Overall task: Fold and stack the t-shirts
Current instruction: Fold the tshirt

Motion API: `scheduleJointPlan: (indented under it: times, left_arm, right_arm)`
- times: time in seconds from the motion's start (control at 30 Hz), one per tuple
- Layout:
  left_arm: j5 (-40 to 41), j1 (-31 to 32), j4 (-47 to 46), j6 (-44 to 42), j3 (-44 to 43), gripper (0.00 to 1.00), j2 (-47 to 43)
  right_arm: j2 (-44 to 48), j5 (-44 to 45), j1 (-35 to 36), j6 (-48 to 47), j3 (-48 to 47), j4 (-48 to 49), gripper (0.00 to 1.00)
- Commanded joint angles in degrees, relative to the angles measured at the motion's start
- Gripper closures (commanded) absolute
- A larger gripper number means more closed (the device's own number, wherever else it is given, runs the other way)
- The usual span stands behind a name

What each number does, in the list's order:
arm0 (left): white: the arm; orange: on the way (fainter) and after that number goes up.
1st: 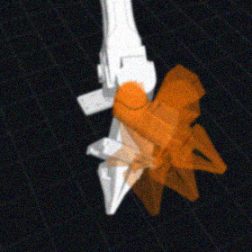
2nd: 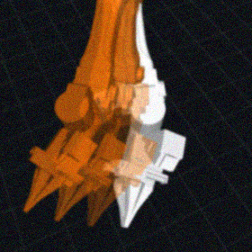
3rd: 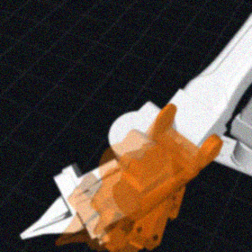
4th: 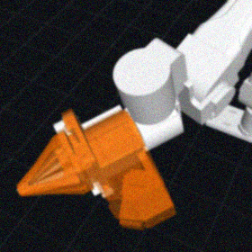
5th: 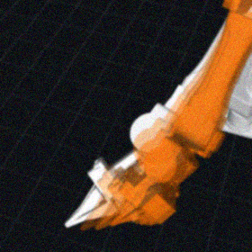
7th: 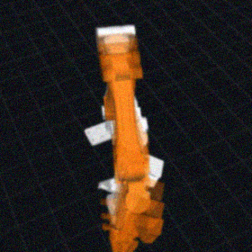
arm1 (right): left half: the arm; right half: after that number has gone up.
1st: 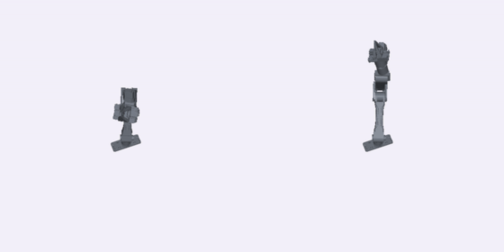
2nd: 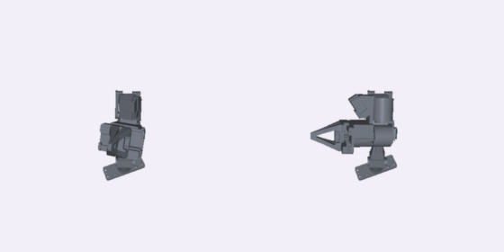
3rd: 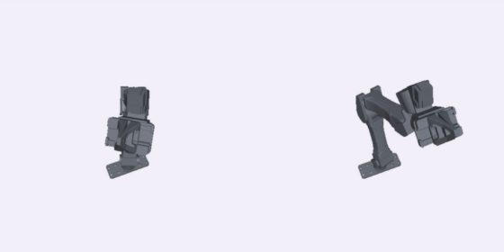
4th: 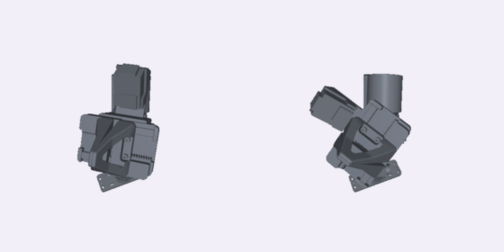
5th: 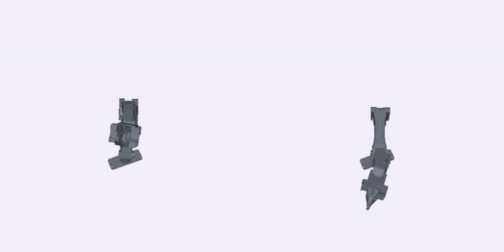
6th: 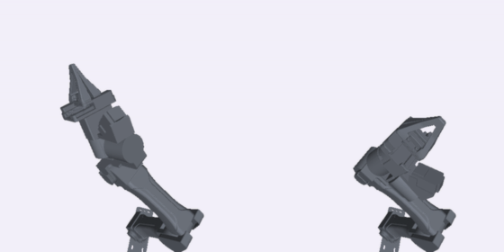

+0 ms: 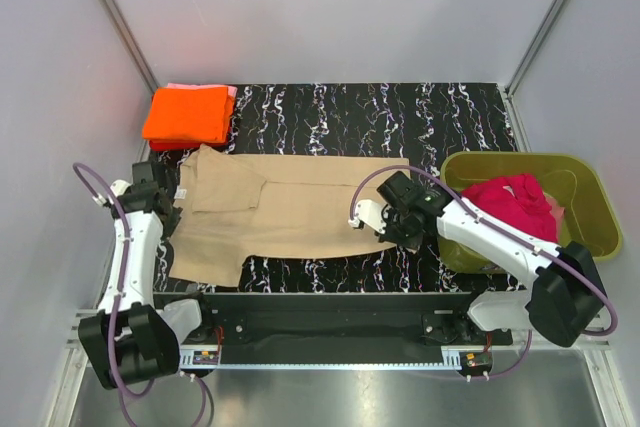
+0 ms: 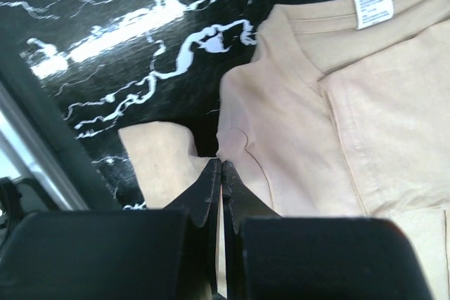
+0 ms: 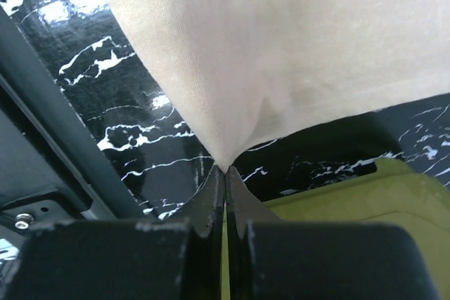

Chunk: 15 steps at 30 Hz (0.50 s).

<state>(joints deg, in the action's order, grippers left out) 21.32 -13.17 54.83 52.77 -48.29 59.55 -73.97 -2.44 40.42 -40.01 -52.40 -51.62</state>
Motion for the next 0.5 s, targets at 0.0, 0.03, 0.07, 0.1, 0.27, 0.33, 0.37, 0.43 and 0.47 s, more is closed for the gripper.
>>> scheduleJointPlan:
  times: [0.0,0.03,0.07,0.1,0.27,0.33,0.37,0.43,0.47]
  left_arm:
    - [-1.89,0.16,-4.64,-1.89,-2.77,1.0,2.67]
    - [-2.59,0.07,-5.43,-2.06,-3.21,1.0,4.5]
    - [-2.69,0.07,-5.61,-2.06,-3.47,1.0,5.48]
    - [-2.69,0.07,-5.78,-1.97,-3.82,1.0,7.06]
    - [-2.78,0.77,-7.63,-1.18,-6.81,1.0,11.02]
    - [-3.04,1.21,-8.24,-1.09,-8.83,1.0,13.22]
    - [-3.13,1.39,-8.77,-1.18,-9.79,1.0,14.09]
    - [-3.04,2.27,-9.12,-1.71,-12.61,1.0,17.08]
    - [-2.52,2.71,-9.3,-1.8,-13.57,1.0,18.05]
  right_arm:
    - [-1.17,1.91,-0.87,-2.79,-3.58,2.66,1.0]
    - [-1.78,1.91,-1.4,-2.97,-3.93,2.92,1.0]
    - [-3.35,2.08,-1.66,-2.97,-4.37,3.01,1.0]
    - [-3.98,2.09,-1.84,-3.06,-4.55,3.1,1.0]
    - [-6.79,3.59,-3.51,-5.69,-5.07,5.73,1.0]
    - [-7.76,3.4,-4.74,-6.22,-5.69,6.0,1.0]
    - [-8.81,3.84,-5.0,-7.0,-6.22,6.17,1.0]
    - [-10.13,4.11,-6.06,-7.8,-6.92,6.44,1.0]
    - [-11.27,4.11,-6.32,-8.06,-7.88,6.44,1.0]
